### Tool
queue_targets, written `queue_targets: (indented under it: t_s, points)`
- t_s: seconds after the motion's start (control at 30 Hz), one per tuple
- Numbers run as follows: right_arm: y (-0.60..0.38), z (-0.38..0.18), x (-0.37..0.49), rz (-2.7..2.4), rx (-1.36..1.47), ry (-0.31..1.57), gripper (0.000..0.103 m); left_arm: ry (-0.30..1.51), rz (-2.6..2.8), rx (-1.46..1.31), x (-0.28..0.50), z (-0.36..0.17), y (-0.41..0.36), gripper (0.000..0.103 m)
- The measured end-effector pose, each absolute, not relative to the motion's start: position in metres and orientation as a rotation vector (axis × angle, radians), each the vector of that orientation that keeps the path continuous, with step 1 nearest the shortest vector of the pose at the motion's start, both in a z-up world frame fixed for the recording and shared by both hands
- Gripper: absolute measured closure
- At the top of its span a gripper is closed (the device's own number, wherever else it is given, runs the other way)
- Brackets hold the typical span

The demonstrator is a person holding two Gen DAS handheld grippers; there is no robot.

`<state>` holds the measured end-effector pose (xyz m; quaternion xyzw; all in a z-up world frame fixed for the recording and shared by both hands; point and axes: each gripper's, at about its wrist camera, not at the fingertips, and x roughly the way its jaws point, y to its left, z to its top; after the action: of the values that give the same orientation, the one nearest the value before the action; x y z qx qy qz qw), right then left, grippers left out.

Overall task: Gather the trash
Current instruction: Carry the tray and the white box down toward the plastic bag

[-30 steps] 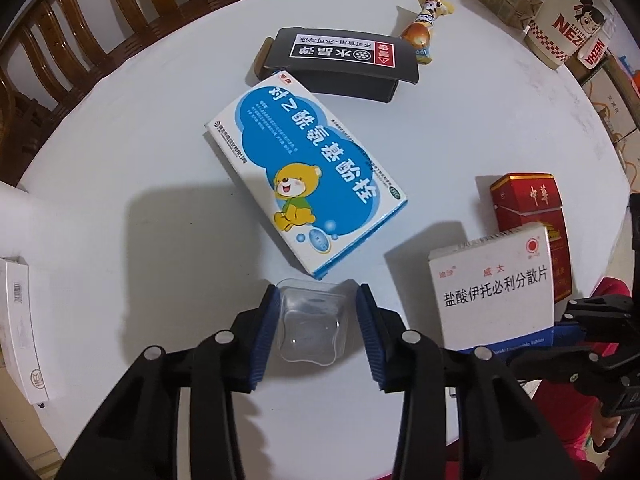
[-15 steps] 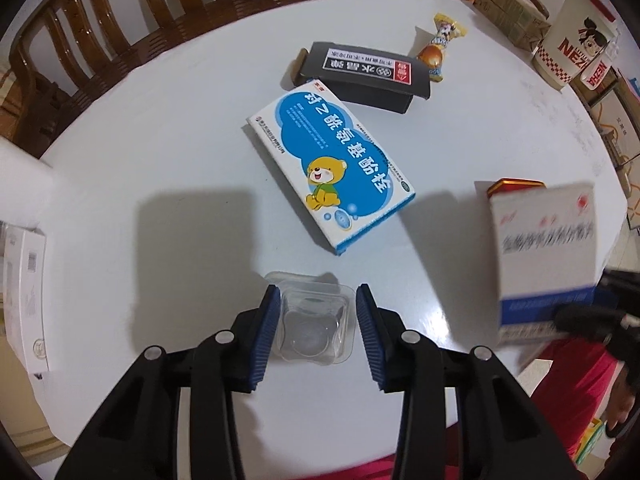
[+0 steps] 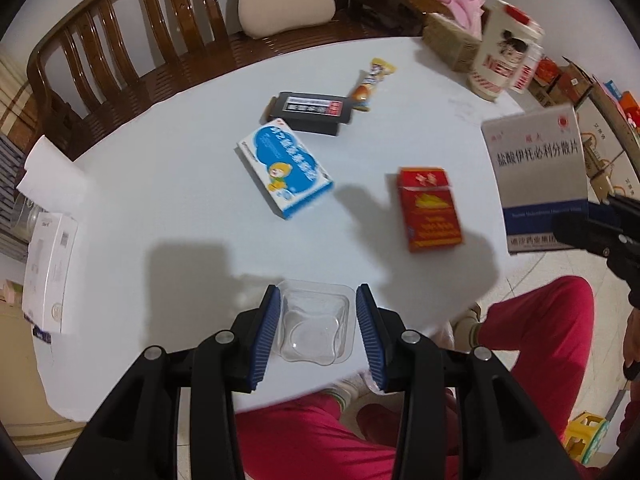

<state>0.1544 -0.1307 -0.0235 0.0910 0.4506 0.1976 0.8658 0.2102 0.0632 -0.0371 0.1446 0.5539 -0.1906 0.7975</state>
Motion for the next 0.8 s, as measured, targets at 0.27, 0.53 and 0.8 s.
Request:
queue_targets:
  t_s: [0.27,0.53,0.8]
  points:
    - [-0.121,-0.017,0.102,0.407,0.076,0.926,0.082,1.16,-0.435,0.318,0.151,-0.037,0.048,0.064]
    - [-0.118,-0.034,0.058,0.399,0.043,0.958,0.082,1.195,-0.501,0.286,0.103,-0.069,0.026,0.064]
    - [-0.108,-0.06,0.026,0.397,0.005,1.001,0.083,1.196,-0.488,0.289,0.07,-0.101,0.016,0.064]
